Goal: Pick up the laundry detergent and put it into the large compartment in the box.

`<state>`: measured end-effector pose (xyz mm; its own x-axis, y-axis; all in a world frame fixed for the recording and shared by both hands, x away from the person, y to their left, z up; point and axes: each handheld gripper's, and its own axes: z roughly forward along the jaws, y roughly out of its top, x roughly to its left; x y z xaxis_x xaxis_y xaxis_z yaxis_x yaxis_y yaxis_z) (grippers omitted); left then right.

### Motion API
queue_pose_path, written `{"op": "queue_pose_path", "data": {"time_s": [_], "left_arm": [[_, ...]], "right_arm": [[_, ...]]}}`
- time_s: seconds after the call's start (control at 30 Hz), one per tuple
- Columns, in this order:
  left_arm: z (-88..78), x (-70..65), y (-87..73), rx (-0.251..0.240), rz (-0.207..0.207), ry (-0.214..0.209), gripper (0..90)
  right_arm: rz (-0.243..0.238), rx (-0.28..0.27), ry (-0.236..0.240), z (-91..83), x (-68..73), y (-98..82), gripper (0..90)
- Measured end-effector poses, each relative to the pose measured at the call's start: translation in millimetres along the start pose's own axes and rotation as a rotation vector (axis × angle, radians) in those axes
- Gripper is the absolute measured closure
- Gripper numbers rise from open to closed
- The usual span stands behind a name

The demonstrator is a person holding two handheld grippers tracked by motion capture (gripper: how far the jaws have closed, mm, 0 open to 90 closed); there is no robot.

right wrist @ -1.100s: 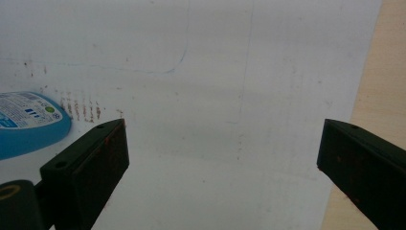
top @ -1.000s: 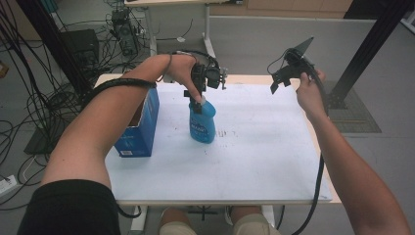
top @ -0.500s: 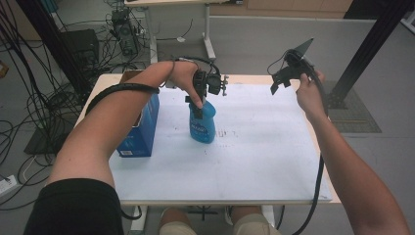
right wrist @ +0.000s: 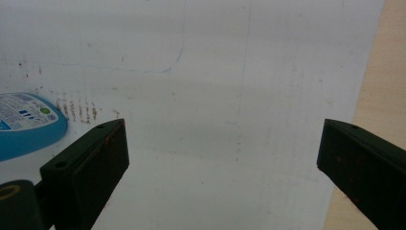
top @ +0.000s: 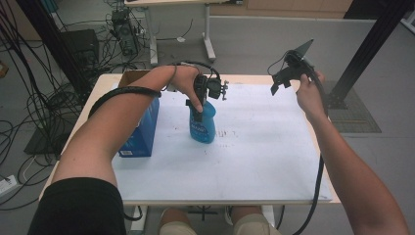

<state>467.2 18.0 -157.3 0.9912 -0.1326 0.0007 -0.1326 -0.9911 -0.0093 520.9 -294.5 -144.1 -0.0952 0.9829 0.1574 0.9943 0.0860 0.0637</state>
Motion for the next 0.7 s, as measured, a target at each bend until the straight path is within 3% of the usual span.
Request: {"op": "queue_pose_path", "data": {"time_s": [0.7], "left_arm": [[3.8,-2.1,-1.7,-0.008,0.000,0.005,7.2]], "right_arm": [[-0.004,0.006,-0.003,2.3,3.7,1.8,3.7]]}}
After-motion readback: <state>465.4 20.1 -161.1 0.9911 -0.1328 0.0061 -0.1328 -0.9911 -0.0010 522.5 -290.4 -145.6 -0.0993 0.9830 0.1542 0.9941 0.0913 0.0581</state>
